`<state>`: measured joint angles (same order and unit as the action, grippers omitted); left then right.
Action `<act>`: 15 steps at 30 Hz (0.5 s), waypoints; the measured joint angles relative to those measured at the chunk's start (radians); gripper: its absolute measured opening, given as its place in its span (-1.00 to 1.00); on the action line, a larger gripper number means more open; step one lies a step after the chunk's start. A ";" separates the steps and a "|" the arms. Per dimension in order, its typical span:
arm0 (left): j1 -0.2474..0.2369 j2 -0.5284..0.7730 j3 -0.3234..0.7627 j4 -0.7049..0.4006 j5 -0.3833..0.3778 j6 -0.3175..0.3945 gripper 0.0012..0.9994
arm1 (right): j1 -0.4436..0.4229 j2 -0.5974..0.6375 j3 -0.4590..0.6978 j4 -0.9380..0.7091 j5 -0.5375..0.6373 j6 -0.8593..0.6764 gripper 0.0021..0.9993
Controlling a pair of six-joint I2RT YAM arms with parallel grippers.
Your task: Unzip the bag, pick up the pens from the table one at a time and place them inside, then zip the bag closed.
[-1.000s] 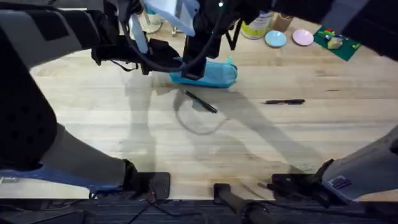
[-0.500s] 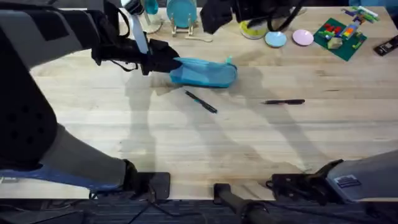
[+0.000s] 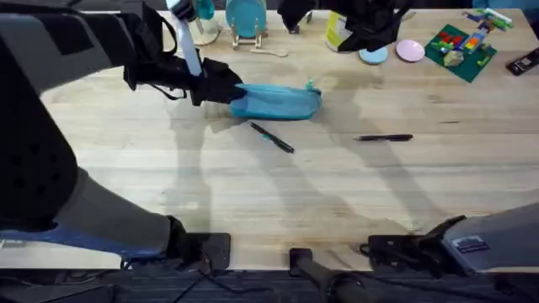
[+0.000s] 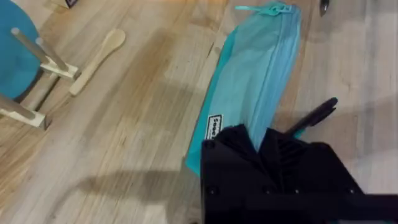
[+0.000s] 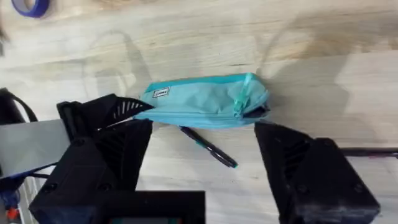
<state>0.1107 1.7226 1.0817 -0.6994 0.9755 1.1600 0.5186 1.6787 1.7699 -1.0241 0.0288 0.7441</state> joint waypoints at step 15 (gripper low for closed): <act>-0.138 0.000 0.001 0.050 -0.082 0.000 -0.92 | -0.025 0.028 0.000 -0.092 0.000 0.016 1.00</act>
<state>-0.0275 1.7226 1.0824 -0.6498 0.8934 1.1595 0.4934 1.7067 1.7700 -1.1162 0.0290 0.7597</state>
